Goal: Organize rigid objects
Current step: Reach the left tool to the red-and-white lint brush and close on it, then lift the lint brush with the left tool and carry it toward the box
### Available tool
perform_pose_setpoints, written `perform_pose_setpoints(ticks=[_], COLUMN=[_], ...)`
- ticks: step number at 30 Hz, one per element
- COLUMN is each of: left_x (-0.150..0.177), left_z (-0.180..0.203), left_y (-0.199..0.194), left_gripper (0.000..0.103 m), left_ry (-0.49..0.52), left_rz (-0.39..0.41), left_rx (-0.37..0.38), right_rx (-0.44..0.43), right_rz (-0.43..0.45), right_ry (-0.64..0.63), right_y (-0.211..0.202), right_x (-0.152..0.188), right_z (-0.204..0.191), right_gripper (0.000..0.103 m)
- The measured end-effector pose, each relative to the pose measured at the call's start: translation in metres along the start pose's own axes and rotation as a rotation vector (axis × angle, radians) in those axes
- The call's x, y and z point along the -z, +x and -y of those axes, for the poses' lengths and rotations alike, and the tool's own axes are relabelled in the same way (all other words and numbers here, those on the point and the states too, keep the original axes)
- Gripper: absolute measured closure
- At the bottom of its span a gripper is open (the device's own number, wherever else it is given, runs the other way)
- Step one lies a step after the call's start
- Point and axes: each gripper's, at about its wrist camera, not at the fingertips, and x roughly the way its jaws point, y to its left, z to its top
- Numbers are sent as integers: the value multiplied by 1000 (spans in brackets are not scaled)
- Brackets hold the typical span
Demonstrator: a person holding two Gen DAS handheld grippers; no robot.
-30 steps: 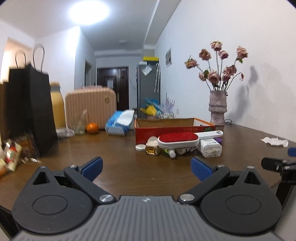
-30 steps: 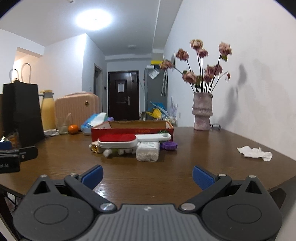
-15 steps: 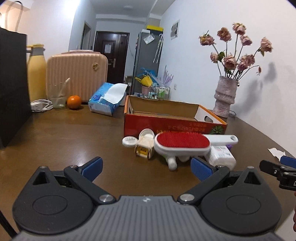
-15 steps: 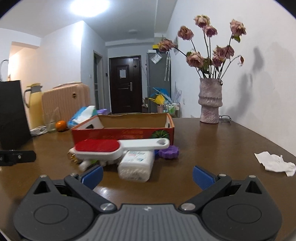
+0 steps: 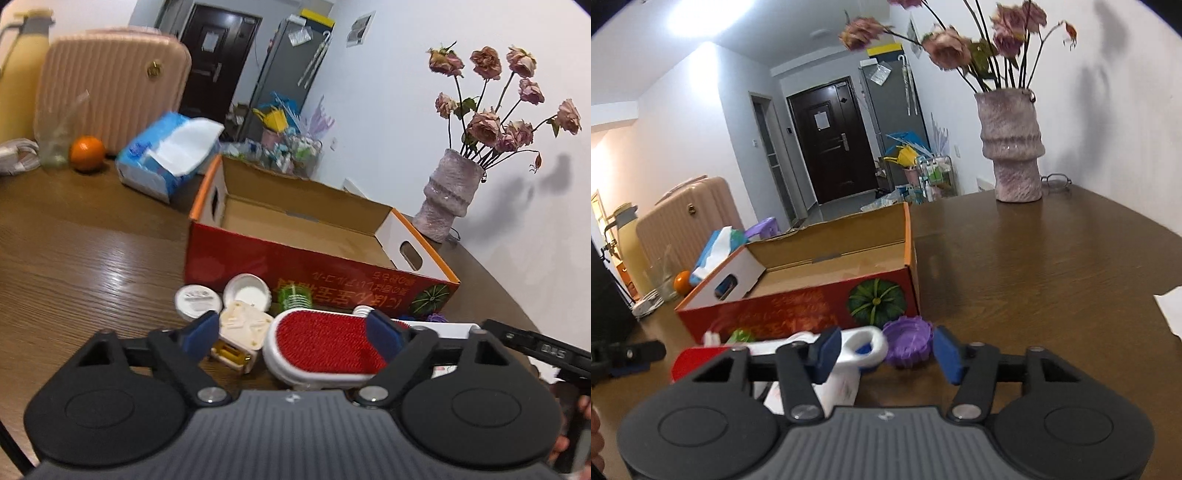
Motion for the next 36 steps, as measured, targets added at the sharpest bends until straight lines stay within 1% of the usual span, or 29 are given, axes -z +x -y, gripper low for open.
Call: perform_pose_setpoints(ticks=[1, 2, 3, 4, 5, 7, 9, 10, 11, 14, 16, 19, 22, 25, 30, 33, 36], left_x=[0, 0, 0, 1, 2, 3, 3, 3, 4, 6, 9, 13, 18, 29, 51, 57, 58], left_z=[0, 0, -1, -2, -3, -5, -7, -8, -9, -8, -9, -12, -12, -16, -22, -21, -15], left_y=[6, 10, 14, 18, 20, 21, 21, 20, 18, 12, 5, -14, -39, -57, -86, -102, -113], left_gripper=[24, 31, 40, 44, 46, 47, 48, 50, 51, 53, 55, 55, 57, 58, 58, 58, 58], left_ry=[-4, -9, -18, -29, -41, -48, -65, -83, -102, -132, -165, -200, -224, -257, -293, -283, -269], left_rz=[-16, -27, -42, -56, -62, -55, -55, -55, -52, -42, -34, 0, 56, 60, 64, 75, 106], left_rx=[7, 12, 24, 39, 49, 53, 57, 58, 56, 45, 30, 41, 45, 55, 40, 37, 36], right_rx=[2, -10, -23, -34, -45, -60, -97, -114, -118, -99, -99, -100, -111, -89, -96, -102, -102], right_rz=[-19, -35, -38, -35, -30, -39, -51, -56, -59, -60, -49, -6, 31, 61, 48, 41, 44], right_ry=[7, 17, 25, 30, 34, 59, 89, 104, 109, 100, 102, 104, 122, 127, 187, 205, 203], right_y=[8, 14, 17, 19, 19, 20, 21, 21, 20, 18, 9, -18, -48, -77, -109, -121, -129], right_x=[-1, -1, 1, 2, 2, 1, 0, 0, 0, 2, 5, 12, 25, 44, 78, 89, 93], right_z=[2, 4, 4, 4, 5, 8, 12, 12, 12, 6, 3, -5, -11, -21, -26, -27, -30], right_gripper=[62, 67, 69, 71, 71, 74, 82, 88, 90, 90, 90, 90, 90, 90, 90, 90, 90])
